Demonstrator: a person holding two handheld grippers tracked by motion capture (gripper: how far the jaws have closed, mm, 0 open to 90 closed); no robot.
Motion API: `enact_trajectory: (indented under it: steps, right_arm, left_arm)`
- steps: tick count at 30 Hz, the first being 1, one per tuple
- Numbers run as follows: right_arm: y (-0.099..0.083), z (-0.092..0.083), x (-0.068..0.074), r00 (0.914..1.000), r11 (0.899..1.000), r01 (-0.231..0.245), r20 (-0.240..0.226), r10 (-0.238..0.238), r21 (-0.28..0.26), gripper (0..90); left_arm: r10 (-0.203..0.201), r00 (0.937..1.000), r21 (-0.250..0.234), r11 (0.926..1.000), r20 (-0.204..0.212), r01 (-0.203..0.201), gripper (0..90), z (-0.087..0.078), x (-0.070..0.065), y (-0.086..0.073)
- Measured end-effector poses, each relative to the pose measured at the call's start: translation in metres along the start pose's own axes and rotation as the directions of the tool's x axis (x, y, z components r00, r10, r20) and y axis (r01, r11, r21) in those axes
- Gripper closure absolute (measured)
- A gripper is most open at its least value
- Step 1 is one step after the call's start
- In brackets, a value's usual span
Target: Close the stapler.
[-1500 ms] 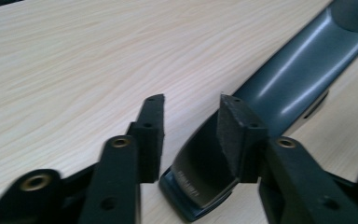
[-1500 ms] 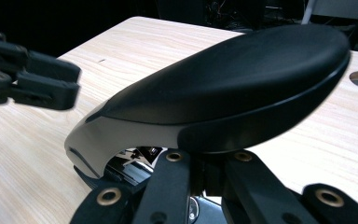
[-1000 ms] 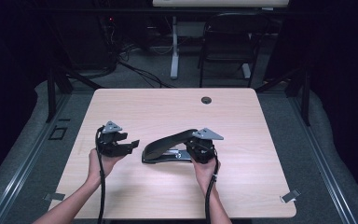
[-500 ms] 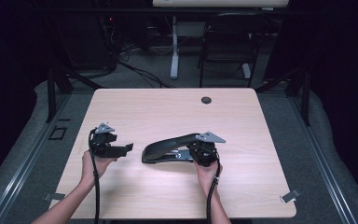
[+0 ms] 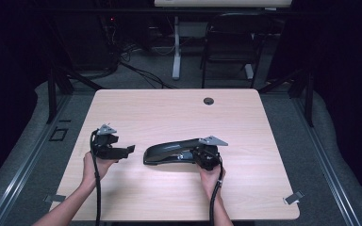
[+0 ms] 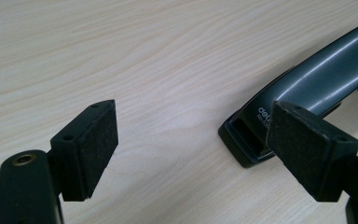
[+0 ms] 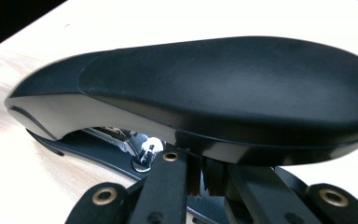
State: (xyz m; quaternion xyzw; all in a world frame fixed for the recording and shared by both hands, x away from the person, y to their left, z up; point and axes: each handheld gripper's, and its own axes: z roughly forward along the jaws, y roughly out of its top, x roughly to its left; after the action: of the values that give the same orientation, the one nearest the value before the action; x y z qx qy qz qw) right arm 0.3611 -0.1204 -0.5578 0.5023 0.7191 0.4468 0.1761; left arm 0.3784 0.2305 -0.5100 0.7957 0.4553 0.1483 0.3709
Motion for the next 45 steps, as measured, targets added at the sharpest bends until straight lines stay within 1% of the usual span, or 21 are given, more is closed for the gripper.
enact_trajectory:
  steps: [2,6,10,14,19,21,25,26,27,29,31,32,34,36,37,38,39,40,41,45]
  right_arm:
    - [-0.002,0.002,-0.001,1.0000,1.000,-0.003,0.000,0.003,0.002,88.5]
    - [-0.005,0.002,-0.001,1.0000,1.000,-0.004,-0.002,0.004,0.010,88.6]
    - [-0.007,0.000,0.001,1.0000,1.000,0.007,0.003,-0.007,0.029,88.3]
    - [-0.013,-0.005,-0.002,0.9984,0.998,0.030,0.046,-0.033,0.051,88.3]
    - [-0.015,-0.020,-0.014,0.9945,0.999,0.021,0.102,-0.025,0.044,88.4]
    - [-0.011,-0.028,-0.020,0.9906,0.999,0.019,0.135,-0.023,0.034,88.6]
    - [0.000,-0.042,-0.028,0.9830,1.000,0.020,0.182,-0.021,0.008,88.6]
    - [0.004,-0.046,-0.029,0.9818,1.000,0.027,0.188,-0.026,-0.004,88.6]
    - [0.009,-0.049,-0.028,0.9787,0.999,0.038,0.203,-0.035,-0.010,88.6]
    - [0.018,-0.055,-0.025,0.9773,0.998,0.060,0.205,-0.053,-0.028,88.6]
    - [0.027,-0.057,-0.017,0.9735,0.994,0.100,0.210,-0.092,-0.031,88.5]
    - [0.030,-0.057,-0.013,0.9734,0.992,0.116,0.203,-0.106,-0.041,88.6]
    - [0.036,-0.054,-0.004,0.9684,0.987,0.157,0.201,-0.148,-0.032,88.5]
    - [0.037,-0.050,0.000,0.9643,0.983,0.181,0.198,-0.175,-0.010,89.1]
    - [0.038,-0.048,0.002,0.9615,0.982,0.190,0.205,-0.183,-0.013,89.2]
    - [0.039,-0.048,0.002,0.9605,0.981,0.192,0.206,-0.187,-0.004,89.1]
    - [0.039,-0.047,0.002,0.9630,0.983,0.183,0.202,-0.178,-0.007,89.2]
    - [0.039,-0.047,0.002,0.9618,0.982,0.189,0.202,-0.185,-0.004,89.1]
    - [0.039,-0.047,0.002,0.9619,0.982,0.189,0.202,-0.184,-0.005,89.1]
    - [0.039,-0.046,0.004,0.9617,0.980,0.197,0.195,-0.193,-0.004,89.1]
  left_arm:
    - [0.001,1.0000,-0.003,1.0000,-0.003,-0.001,16.9,0.001,0.000,0.000]
    - [0.000,1.0000,0.006,1.0000,-0.001,0.000,16.8,0.001,0.001,-0.001]
    - [-0.001,1.0000,0.008,1.0000,0.000,0.001,16.8,0.001,0.002,-0.001]
    - [-0.005,1.0000,0.003,1.0000,-0.003,0.005,16.8,0.000,0.003,-0.001]
    - [0.000,1.0000,0.003,1.0000,-0.004,0.000,16.5,0.000,0.003,0.000]
    - [0.004,0.9999,0.001,1.0000,-0.009,-0.004,15.3,0.000,0.003,0.000]
    - [0.001,0.9999,0.004,1.0000,-0.017,-0.001,13.9,0.003,0.002,-0.001]
    - [0.004,0.9999,0.017,0.9998,-0.012,-0.004,13.7,0.003,0.003,-0.001]
    - [0.003,0.9999,0.018,0.9998,-0.011,-0.002,13.6,0.004,0.003,-0.001]
    - [0.001,0.9999,0.016,0.9999,-0.012,-0.001,13.2,0.005,0.003,-0.001]
    - [0.002,0.9999,0.018,0.9998,-0.012,-0.002,12.9,0.004,0.003,0.000]
    - [0.002,0.9999,0.018,0.9998,-0.011,-0.001,12.9,0.004,0.002,0.000]
    - [0.003,0.9999,0.018,0.9998,-0.010,-0.003,12.9,0.004,0.003,-0.001]
    - [0.004,1.0000,0.019,0.9998,-0.008,-0.003,12.9,0.004,0.003,-0.001]
    - [0.002,1.0000,0.018,0.9998,-0.009,-0.002,12.9,0.003,0.003,-0.001]
    - [0.003,1.0000,0.018,0.9998,-0.009,-0.003,12.9,0.003,0.004,-0.001]
    - [0.004,0.9999,0.018,0.9998,-0.009,-0.004,12.9,0.003,0.004,-0.001]
    - [0.002,0.9999,0.013,0.9999,-0.012,-0.002,12.9,0.004,0.004,-0.001]
    - [0.004,1.0000,0.020,0.9998,-0.007,-0.004,12.9,0.003,0.004,-0.001]
    - [0.005,1.0000,0.017,0.9998,-0.004,-0.005,12.8,0.003,0.004,0.000]
